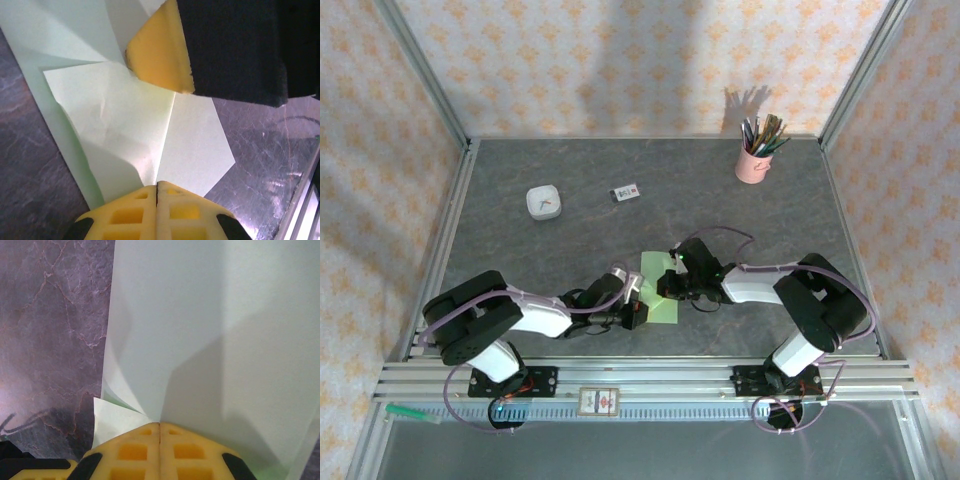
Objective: Fold a paper plane with a square sheet of paper (pick it up from the middle)
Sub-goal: Fold the triangle a second time at the center of the table.
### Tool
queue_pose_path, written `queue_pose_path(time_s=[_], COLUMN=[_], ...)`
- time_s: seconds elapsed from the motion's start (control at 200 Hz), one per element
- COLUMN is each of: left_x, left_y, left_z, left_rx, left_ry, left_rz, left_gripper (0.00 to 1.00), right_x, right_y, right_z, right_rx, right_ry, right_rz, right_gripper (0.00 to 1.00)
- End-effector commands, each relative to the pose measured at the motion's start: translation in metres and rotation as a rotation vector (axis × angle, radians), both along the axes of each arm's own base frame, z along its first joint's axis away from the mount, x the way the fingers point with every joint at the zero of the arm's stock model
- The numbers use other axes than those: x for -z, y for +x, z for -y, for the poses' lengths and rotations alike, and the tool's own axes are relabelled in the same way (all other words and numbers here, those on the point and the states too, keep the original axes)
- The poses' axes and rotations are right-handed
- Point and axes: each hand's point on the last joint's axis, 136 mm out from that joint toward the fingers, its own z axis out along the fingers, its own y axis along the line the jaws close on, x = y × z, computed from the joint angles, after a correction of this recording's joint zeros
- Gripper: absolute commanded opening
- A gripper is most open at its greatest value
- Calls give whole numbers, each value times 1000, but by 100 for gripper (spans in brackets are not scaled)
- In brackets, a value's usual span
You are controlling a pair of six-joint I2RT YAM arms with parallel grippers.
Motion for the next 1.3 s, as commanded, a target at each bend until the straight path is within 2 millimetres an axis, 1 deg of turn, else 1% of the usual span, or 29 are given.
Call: queue_pose_path(time_s=[0.0,0.195,0.33,0.41,0.465,0.556,0.671,0.746,0.906,1.051,1.121,1.296], left_x=[29,33,41,47,48,51,54,54,54,53,53,54], left_y=[-25,-29,-27,-27,-28,-28,-26,-25,-24,-24,-24,-24], left_z=[-24,-33,-39,-46,-48,-51,-53,-53,-54,-52,-52,-51], left_rx=[18,21,6,-14,-21,-28,-45,-54,-73,-80,-79,-77], left_ry=[84,124,187,223,231,251,279,285,286,275,275,277], left_rz=[-103,-103,-118,-126,-131,-140,-154,-161,-171,-173,-174,-178], left_gripper=[0,0,0,0,0,0,0,0,0,0,0,0], right_x=[58,55,46,40,35,21,-1,-12,-39,-52,-49,-40], right_y=[-30,-26,-19,-15,-13,-8,-2,1,5,-2,-12,-32], right_z=[54,50,39,34,30,20,6,1,-4,-5,-7,-18], right_rx=[42,35,24,20,16,1,-17,-16,-17,0,1,-11], right_ry=[-277,-269,-229,-206,-192,-148,-77,-46,0,71,100,139], right_rz=[-136,-129,-112,-101,-94,-77,-56,-40,1,5,-17,-43], right_gripper=[0,0,0,0,0,2,7,9,10,11,9,6])
